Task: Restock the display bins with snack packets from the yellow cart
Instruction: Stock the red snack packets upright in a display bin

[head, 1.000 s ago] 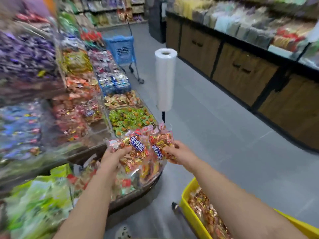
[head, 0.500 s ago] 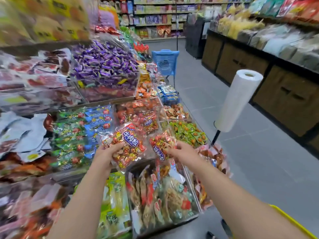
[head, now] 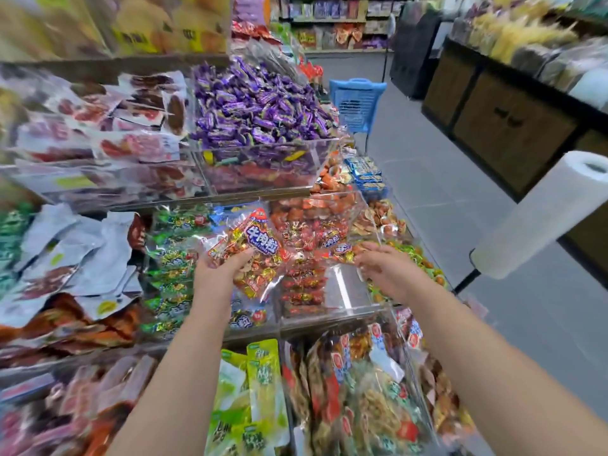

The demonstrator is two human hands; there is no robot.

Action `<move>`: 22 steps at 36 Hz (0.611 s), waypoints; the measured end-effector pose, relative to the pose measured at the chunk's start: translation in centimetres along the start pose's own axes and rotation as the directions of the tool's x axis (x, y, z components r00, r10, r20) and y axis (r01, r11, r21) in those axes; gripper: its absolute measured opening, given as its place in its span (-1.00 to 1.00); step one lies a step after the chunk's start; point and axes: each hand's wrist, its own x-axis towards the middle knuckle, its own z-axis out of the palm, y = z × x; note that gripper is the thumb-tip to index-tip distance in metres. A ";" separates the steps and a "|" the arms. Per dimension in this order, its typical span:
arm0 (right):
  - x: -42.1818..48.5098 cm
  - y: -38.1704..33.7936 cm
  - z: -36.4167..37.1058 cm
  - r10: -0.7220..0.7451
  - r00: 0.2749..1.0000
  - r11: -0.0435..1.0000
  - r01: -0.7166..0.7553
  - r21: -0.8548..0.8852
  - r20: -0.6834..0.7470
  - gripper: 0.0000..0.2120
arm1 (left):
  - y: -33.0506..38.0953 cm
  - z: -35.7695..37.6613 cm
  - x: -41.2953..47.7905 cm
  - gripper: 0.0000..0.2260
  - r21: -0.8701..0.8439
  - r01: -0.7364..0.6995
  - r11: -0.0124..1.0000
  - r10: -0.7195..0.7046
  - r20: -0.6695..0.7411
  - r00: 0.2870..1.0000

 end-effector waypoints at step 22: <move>14.7 -1.0 4.6 0.141 0.988 -0.386 0.118 -0.915 0.068 -0.38 | 0.5 5.3 4.2 -0.61 0.048 -0.068 0.997 0.070 -0.038 0.997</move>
